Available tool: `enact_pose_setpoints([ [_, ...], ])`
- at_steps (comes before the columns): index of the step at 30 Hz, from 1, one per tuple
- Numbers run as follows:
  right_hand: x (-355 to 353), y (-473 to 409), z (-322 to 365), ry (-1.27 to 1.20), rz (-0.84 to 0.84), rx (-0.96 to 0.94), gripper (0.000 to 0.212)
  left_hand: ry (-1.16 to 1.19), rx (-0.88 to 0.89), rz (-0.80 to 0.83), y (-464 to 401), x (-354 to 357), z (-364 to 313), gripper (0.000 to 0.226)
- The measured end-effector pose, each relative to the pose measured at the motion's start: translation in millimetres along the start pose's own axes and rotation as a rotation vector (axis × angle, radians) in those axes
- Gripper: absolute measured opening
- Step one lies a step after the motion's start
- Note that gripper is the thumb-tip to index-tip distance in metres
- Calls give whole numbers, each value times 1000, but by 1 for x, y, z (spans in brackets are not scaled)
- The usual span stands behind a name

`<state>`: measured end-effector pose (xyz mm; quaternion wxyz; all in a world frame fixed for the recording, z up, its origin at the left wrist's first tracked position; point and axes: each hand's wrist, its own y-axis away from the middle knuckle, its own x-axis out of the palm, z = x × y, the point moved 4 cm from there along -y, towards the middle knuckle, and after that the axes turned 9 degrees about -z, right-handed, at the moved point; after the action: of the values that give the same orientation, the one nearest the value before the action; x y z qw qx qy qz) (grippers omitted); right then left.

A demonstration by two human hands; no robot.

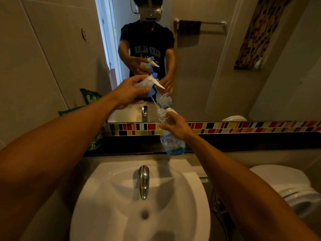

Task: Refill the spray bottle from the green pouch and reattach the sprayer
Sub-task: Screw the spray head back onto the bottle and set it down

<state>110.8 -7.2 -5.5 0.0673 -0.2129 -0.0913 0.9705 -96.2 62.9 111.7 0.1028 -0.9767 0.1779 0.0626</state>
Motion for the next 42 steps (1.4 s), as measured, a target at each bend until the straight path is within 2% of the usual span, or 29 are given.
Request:
enact_pose_setpoints([
  [3, 4, -2, 6, -27, 0, -3, 45, 8, -10, 17, 1, 13, 13, 45],
  [8, 8, -5, 9, -36, 3, -28, 33, -17, -36, 5, 4, 21, 26, 48],
  [16, 17, -7, 7, -19, 0, -24, 46, -26, -24, -12, 10, 31, 38, 51],
  [23, 23, -6, 4, -19, -21, 17, 44, -21, -14, -94, 14, 39, 49, 43],
  [26, 25, -8, 2, -17, -30, 41, 37, -7, -48, -139, 15, 41, 47, 42],
  [30, 29, -10, 1, -6, -61, 45, 41, 13, -95, -216, 15, 41, 42, 29],
  [36, 38, -15, 5, 67, -117, 5, 39, 26, -34, -314, 14, 48, 42, 57],
  [42, 45, -15, 3, 80, -128, -3, 42, 7, 43, -393, 9, 40, 53, 41],
])
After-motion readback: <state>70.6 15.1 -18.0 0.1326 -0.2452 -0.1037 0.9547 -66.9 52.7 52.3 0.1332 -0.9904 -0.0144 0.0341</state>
